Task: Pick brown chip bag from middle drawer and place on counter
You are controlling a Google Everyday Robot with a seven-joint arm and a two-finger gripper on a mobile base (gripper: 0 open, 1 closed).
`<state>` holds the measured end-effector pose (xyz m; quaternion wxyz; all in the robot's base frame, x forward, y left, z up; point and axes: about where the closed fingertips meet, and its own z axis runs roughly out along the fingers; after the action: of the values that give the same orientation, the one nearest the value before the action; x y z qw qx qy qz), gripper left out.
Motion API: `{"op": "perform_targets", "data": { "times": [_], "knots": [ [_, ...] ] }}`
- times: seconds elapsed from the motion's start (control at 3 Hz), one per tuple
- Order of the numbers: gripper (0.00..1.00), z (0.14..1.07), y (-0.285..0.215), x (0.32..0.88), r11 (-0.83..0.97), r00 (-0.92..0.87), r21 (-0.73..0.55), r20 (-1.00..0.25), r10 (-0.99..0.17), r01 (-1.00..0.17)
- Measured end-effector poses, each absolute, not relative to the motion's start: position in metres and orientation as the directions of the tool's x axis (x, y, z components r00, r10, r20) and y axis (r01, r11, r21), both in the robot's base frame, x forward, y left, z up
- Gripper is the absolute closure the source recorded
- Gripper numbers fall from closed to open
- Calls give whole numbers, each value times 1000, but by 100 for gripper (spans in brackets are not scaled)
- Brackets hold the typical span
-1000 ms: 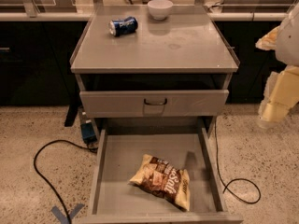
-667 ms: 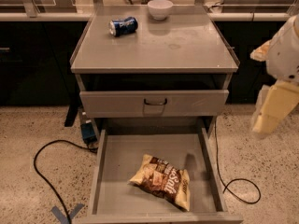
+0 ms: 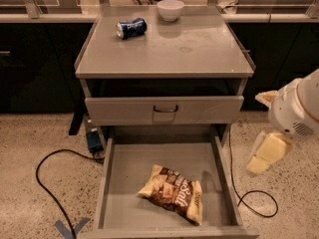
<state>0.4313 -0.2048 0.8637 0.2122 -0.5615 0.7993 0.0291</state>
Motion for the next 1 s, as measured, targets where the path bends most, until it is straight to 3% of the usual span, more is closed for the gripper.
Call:
{"op": "perform_targets", "data": {
  "times": [0.33,1.0],
  "knots": [
    [0,821,-198,431,415,-309,-161,-448,-839,-895],
    [0,762,-186,424,436,-337,-110,-477,-811,-893]
  ]
}}
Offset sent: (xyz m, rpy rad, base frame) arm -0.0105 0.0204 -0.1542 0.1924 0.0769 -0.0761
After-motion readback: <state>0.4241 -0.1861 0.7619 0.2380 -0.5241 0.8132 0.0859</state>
